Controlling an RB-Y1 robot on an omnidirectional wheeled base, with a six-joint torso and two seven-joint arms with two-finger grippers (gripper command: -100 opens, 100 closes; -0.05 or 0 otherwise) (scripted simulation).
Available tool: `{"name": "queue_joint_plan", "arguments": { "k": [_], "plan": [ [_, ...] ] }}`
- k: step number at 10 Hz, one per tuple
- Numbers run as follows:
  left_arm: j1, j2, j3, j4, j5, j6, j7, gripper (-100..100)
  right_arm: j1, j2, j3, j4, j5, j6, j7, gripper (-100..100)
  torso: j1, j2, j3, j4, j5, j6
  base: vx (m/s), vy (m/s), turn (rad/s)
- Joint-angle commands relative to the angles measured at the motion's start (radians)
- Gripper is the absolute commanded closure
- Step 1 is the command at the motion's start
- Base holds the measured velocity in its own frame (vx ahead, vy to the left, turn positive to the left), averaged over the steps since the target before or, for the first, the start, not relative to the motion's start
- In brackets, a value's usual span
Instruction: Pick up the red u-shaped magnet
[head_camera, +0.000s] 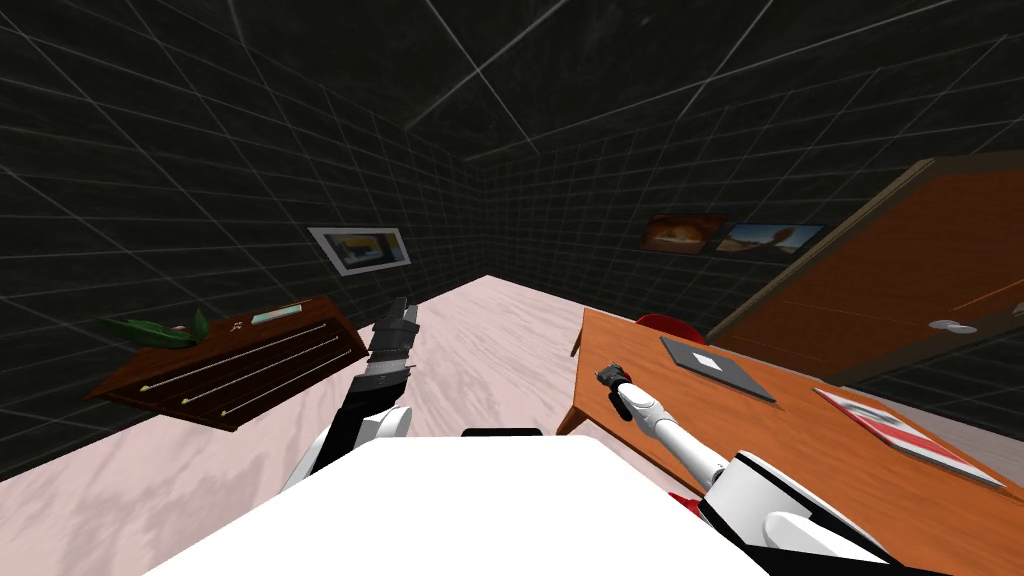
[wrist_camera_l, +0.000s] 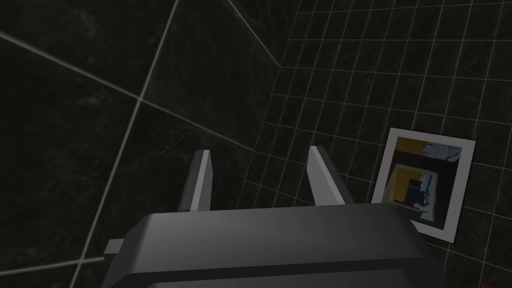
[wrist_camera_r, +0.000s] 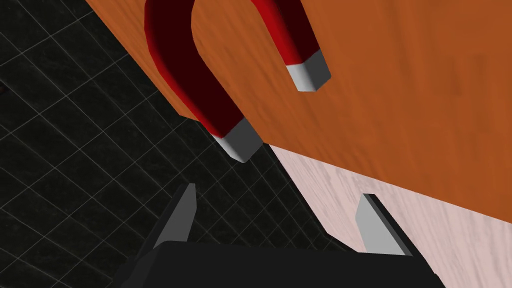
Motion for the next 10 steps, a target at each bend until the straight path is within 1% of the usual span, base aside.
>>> {"name": "queue_joint_plan", "arguments": {
  "k": [1, 3, 4, 6, 7, 8, 9, 10],
  "plan": [
    [0.000, 0.000, 0.000, 0.000, 0.000, 0.000, 0.000, 0, -0.002, 0.006, -0.018, 0.011, 0.050, -0.013, -0.023, -100, 0.000, 0.000, 0.000, 0.000, 0.000, 0.000, 0.000, 0.000, 0.000],
    [0.000, 0.000, 0.000, 0.000, 0.000, 0.000, 0.000, 0, -0.002, 0.006, -0.018, 0.011, 0.099, -0.013, -0.023, -100, 0.001, 0.000, 0.000, 0.000, 0.000, 0.000, 0.000, 0.000, 0.000],
    [0.000, 0.000, 0.000, 0.000, 0.000, 0.000, 0.000, 0, -0.003, -0.004, -0.010, 0.059, 0.127, -0.002, -0.011, -100, 0.001, 0.000, 0.000, 0.000, 0.000, 0.000, -0.017, -0.017, 0.202],
    [0.000, 0.000, 0.000, 0.000, 0.000, 0.000, 0.000, 0, -0.003, -0.004, -0.010, 0.059, 0.127, -0.002, -0.011, -100, -0.001, 0.001, 0.000, 0.000, 0.000, 0.000, -0.016, -0.024, 0.048],
    [0.000, 0.000, 0.000, 0.000, 0.000, 0.000, 0.000, 0, -0.003, -0.012, -0.003, 0.104, 0.153, 0.007, 0.000, -100, -0.001, 0.000, 0.000, 0.000, 0.000, 0.000, -0.016, -0.019, 0.179],
    [0.000, 0.000, 0.000, 0.000, 0.000, 0.000, 0.000, 0, -0.003, -0.012, -0.003, 0.104, 0.153, 0.007, 0.000, -100, -0.001, 0.000, 0.000, 0.000, 0.000, -0.001, -0.016, -0.026, 0.107],
    [0.000, 0.000, 0.000, 0.000, 0.000, 0.000, 0.000, 0, -0.003, -0.012, -0.003, 0.104, 0.116, 0.007, 0.008, -100, -0.001, 0.001, 0.000, 0.000, 0.000, 0.000, -0.009, -0.015, -0.026],
    [0.000, 0.000, 0.000, 0.000, 0.000, 0.000, 0.000, 0, -0.003, -0.012, -0.003, 0.104, 0.136, 0.007, 0.000, -100, -0.001, 0.000, 0.000, 0.000, 0.000, 0.000, -0.003, -0.002, -0.020]
  ]
}}
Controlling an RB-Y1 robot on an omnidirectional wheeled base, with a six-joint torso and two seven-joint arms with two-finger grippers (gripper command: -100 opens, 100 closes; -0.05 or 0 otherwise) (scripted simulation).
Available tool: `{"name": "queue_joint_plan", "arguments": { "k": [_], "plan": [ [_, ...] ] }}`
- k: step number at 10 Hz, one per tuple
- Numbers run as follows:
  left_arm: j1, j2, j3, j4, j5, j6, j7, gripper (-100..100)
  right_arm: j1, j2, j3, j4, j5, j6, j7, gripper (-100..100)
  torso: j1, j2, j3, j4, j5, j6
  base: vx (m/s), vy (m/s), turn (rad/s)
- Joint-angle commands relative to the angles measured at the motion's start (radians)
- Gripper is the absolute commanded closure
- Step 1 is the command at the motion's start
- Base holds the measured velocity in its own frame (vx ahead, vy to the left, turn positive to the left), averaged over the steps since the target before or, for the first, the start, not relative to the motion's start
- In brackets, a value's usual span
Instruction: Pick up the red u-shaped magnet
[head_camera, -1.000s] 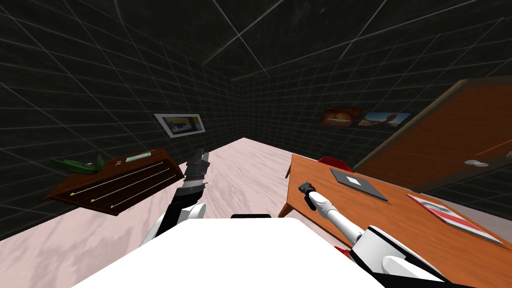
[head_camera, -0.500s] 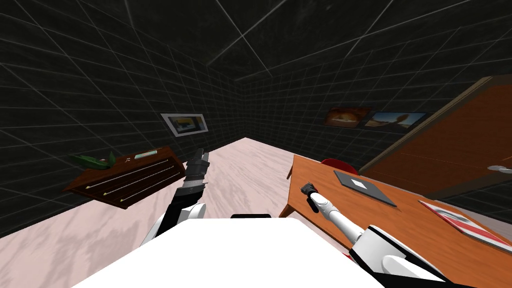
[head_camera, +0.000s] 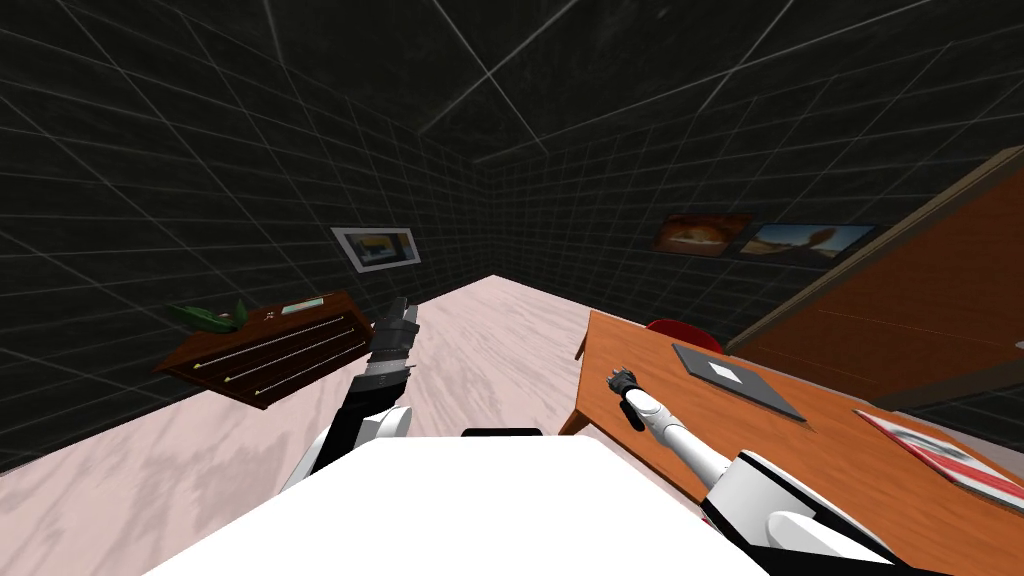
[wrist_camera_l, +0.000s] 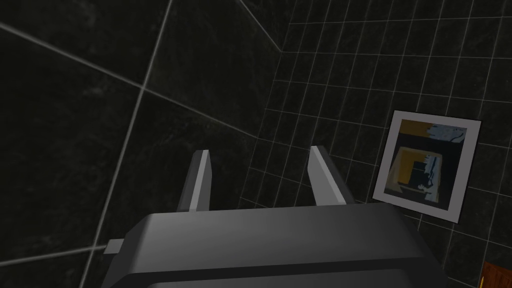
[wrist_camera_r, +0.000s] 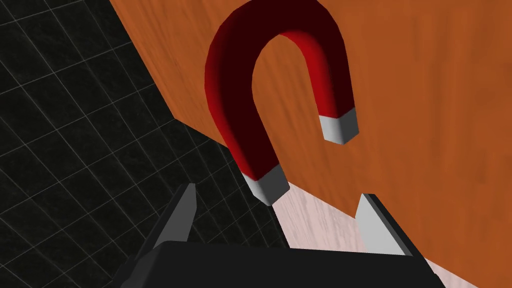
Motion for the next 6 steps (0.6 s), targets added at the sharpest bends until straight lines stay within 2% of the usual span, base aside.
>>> {"name": "queue_joint_plan", "arguments": {
  "k": [1, 4, 5, 6],
  "plan": [
    [0.000, 0.000, 0.000, 0.000, 0.000, 0.000, 0.000, 0, -0.001, 0.001, -0.002, 0.003, 0.030, -0.002, -0.014, -100, 0.000, 0.000, 0.000, 0.000, 0.000, 0.000, 0.000, 0.000, 0.000],
    [0.000, 0.000, 0.000, 0.000, 0.000, 0.000, 0.000, 0, 0.002, -0.016, 0.016, 0.109, 0.091, 0.020, 0.013, -100, -0.002, 0.001, 0.001, 0.000, 0.000, -0.001, -0.025, -0.035, 0.214],
    [0.000, 0.000, 0.000, 0.000, 0.000, 0.000, 0.000, 0, 0.002, -0.016, 0.016, 0.097, 0.027, 0.020, 0.044, -100, -0.003, 0.002, 0.001, 0.000, -0.001, 0.000, -0.021, -0.042, 0.021],
    [0.000, 0.000, 0.000, 0.000, 0.000, 0.000, 0.000, 0, 0.002, -0.016, 0.016, 0.109, 0.038, 0.020, 0.054, -100, -0.003, 0.001, 0.001, 0.000, -0.001, 0.000, -0.008, -0.011, -0.032]
  ]
}}
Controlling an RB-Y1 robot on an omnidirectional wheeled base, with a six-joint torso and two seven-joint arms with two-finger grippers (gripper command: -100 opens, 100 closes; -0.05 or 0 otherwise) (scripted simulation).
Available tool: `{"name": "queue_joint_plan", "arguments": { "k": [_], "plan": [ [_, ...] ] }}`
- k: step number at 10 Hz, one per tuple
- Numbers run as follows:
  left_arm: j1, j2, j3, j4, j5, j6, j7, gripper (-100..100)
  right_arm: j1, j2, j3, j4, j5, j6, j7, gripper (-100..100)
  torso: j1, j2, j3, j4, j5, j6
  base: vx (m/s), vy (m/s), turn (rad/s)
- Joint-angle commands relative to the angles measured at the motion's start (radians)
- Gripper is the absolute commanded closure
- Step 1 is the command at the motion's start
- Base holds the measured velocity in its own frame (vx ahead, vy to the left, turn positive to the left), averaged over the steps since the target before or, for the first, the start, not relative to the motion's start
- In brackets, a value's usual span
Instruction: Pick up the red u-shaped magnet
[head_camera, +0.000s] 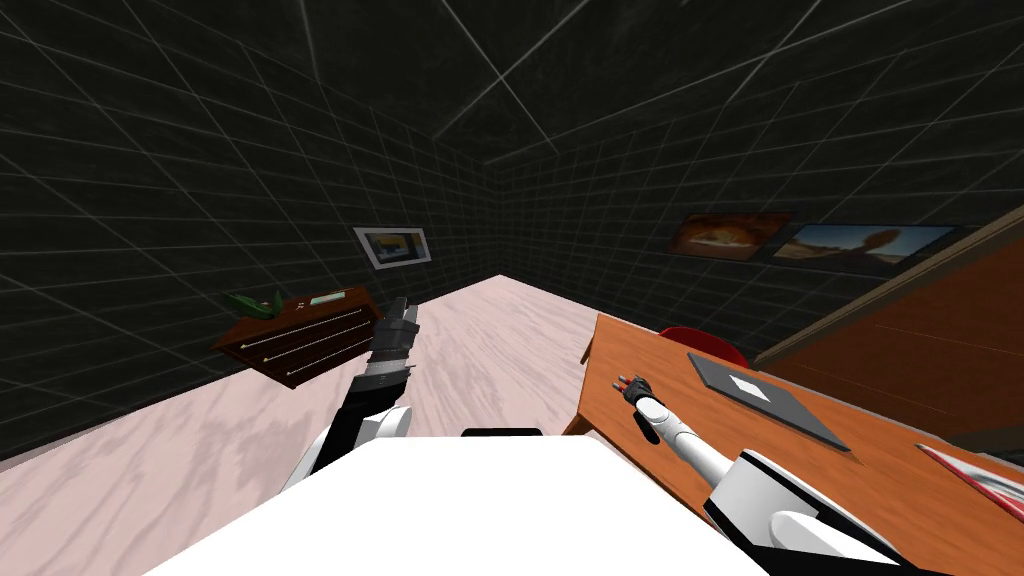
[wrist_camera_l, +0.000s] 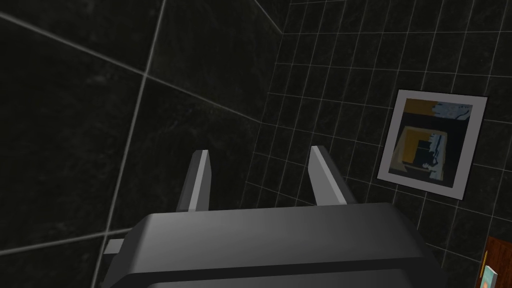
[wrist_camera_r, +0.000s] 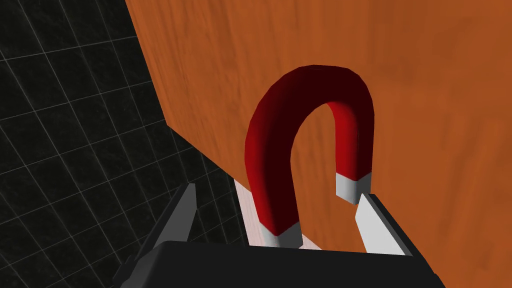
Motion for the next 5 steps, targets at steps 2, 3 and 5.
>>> {"name": "queue_joint_plan", "arguments": {
  "k": [2, 3, 5],
  "plan": [
    [0.000, 0.000, 0.000, 0.000, 0.000, 0.000, 0.000, 0, 0.005, -0.006, 0.006, 0.021, 0.009, 0.007, -0.009, -100, 0.001, 0.000, 0.000, 0.000, 0.000, 0.000, -0.007, -0.007, 0.075],
    [0.000, 0.000, 0.000, 0.000, 0.000, 0.000, 0.000, 0, 0.005, -0.006, 0.006, 0.021, 0.004, 0.007, 0.010, -100, 0.001, 0.000, 0.000, 0.000, 0.000, 0.000, -0.003, -0.006, -0.001],
    [0.000, 0.000, 0.000, 0.000, 0.000, 0.000, 0.000, 0, 0.006, -0.009, 0.009, 0.040, 0.039, 0.011, -0.004, -100, 0.001, -0.001, 0.000, 0.000, 0.000, 0.000, -0.003, -0.004, 0.041]
  ]
}}
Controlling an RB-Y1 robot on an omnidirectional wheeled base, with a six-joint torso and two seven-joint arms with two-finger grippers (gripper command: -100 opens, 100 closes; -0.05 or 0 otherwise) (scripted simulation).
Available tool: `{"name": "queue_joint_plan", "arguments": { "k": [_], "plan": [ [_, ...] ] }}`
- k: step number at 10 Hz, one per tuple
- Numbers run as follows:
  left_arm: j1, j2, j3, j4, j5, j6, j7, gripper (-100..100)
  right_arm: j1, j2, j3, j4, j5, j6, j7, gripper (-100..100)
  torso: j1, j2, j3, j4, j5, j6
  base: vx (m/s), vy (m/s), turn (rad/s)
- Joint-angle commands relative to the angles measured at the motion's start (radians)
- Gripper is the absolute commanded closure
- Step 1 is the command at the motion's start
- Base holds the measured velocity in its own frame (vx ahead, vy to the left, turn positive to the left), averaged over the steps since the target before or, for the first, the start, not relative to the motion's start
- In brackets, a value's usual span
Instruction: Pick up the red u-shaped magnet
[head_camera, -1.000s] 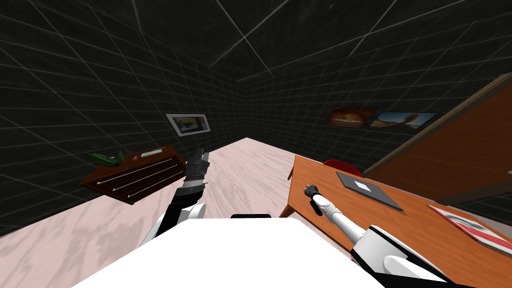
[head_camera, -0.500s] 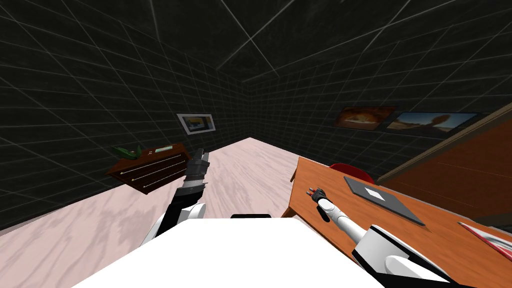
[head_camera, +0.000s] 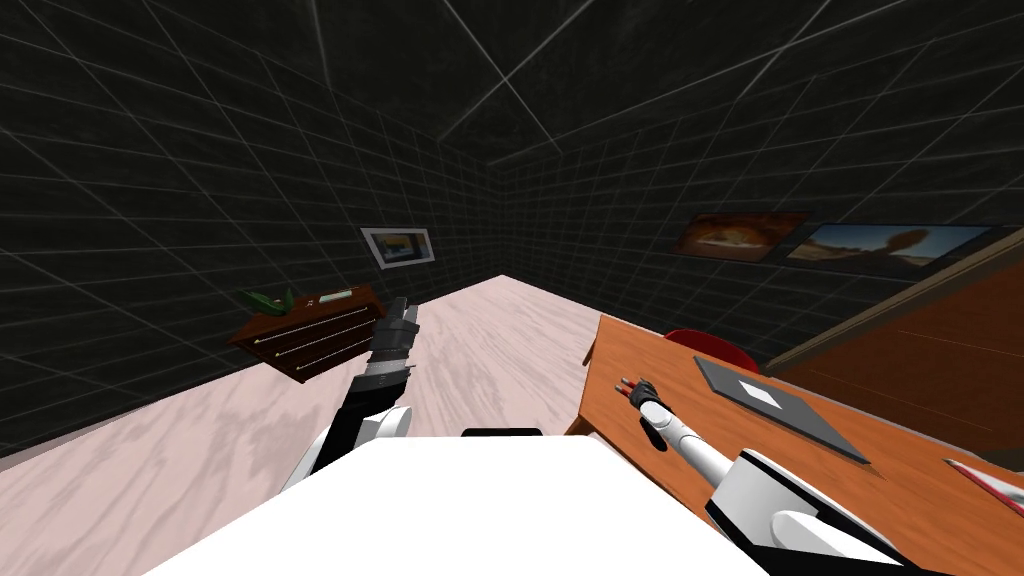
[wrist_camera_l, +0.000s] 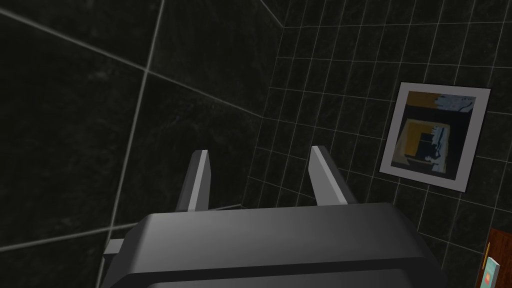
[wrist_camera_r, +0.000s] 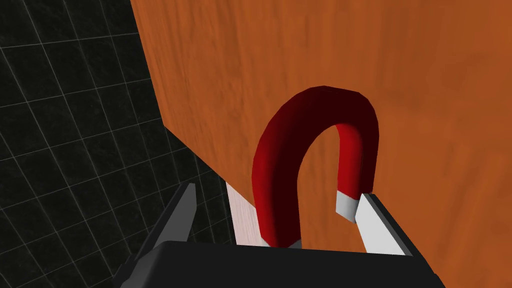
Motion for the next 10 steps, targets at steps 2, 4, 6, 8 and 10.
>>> {"name": "queue_joint_plan", "arguments": {
  "k": [2, 4, 6, 8, 10],
  "plan": [
    [0.000, 0.000, 0.000, 0.000, 0.000, 0.000, 0.000, 0, 0.008, -0.004, -0.007, 0.008, -0.018, 0.004, 0.036, -100, 0.000, 0.000, 0.000, 0.000, 0.000, 0.000, -0.005, -0.015, 0.043],
    [0.000, 0.000, 0.000, 0.000, 0.000, 0.000, 0.000, 0, 0.015, -0.006, -0.016, -0.008, -0.039, 0.002, 0.057, 0, 0.000, 0.000, 0.000, 0.000, 0.000, 0.000, -0.001, -0.005, 0.005],
    [0.000, 0.000, 0.000, 0.000, 0.000, 0.000, 0.000, 0, 0.022, 0.022, -0.014, -0.005, -0.031, 0.032, 0.047, -100, -0.004, -0.003, -0.002, -0.001, -0.001, 0.000, 0.064, -0.101, 0.037],
    [0.000, 0.000, 0.000, 0.000, 0.000, 0.000, 0.000, 0, 0.023, 0.025, -0.013, -0.005, -0.037, 0.036, 0.061, -100, -0.004, -0.003, -0.002, -0.001, -0.001, 0.000, 0.022, -0.045, 0.005],
    [0.000, 0.000, 0.000, 0.000, 0.000, 0.000, 0.000, 0, 0.026, 0.023, -0.018, -0.011, -0.046, 0.034, 0.069, 100, 0.000, -0.001, -0.001, 0.000, 0.000, 0.000, 0.003, -0.005, 0.001]
  ]
}}
